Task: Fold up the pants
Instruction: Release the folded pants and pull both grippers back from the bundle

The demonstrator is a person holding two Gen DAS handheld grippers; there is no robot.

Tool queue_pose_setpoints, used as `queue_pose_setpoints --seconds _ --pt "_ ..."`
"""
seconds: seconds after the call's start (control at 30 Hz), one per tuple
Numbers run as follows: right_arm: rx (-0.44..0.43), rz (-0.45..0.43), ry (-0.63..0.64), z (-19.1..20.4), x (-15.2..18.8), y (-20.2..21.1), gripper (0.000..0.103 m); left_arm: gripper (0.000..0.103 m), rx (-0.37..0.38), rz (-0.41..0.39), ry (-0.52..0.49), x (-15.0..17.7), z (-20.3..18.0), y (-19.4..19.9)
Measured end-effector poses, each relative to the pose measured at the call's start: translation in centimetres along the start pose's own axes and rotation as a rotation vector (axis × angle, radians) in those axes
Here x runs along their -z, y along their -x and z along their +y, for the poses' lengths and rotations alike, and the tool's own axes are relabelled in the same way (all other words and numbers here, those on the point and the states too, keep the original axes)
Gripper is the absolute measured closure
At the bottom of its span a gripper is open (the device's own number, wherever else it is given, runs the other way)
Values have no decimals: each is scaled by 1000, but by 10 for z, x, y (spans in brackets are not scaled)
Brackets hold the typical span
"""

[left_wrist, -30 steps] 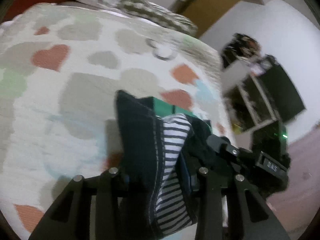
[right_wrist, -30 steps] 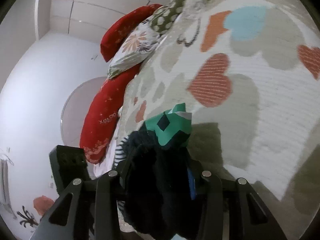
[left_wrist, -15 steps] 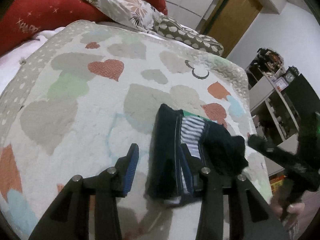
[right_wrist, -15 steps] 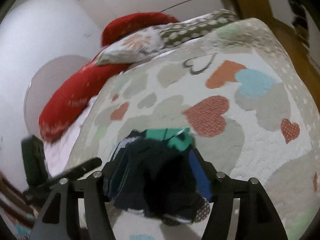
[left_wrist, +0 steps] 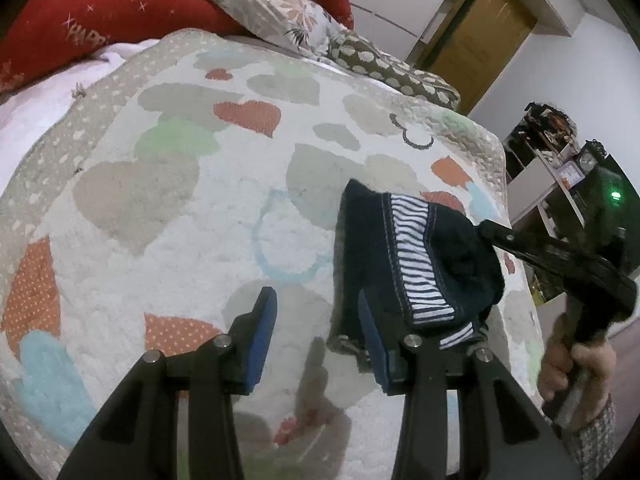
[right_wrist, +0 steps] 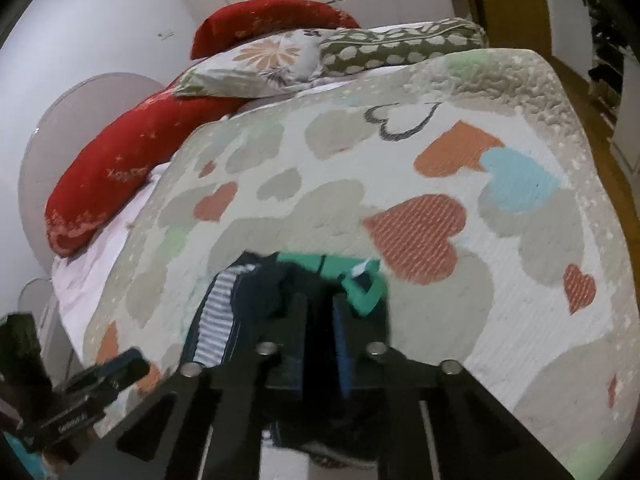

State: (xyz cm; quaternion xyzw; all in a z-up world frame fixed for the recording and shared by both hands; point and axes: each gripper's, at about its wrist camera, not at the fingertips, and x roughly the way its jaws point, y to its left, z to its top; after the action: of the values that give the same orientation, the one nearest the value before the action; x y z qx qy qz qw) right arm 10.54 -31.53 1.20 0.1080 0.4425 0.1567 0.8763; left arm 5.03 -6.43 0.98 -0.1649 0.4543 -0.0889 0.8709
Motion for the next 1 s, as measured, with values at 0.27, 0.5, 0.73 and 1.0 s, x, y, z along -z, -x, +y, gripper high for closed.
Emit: queue_pose_setpoints --seconds 0.27,0.5,0.73,1.0 --pt "155 -49 -25 -14 3 5 90 60 -15 11 4 8 5 0" --pt "25 -44 44 27 -3 12 90 54 -26 -2 -15 13 1 7" --pt "-11 109 -98 5 2 -59 90 46 -46 -26 -20 17 6 21" --pt "-29 -41 -126 6 15 0 74 43 -49 2 -6 19 10 11"
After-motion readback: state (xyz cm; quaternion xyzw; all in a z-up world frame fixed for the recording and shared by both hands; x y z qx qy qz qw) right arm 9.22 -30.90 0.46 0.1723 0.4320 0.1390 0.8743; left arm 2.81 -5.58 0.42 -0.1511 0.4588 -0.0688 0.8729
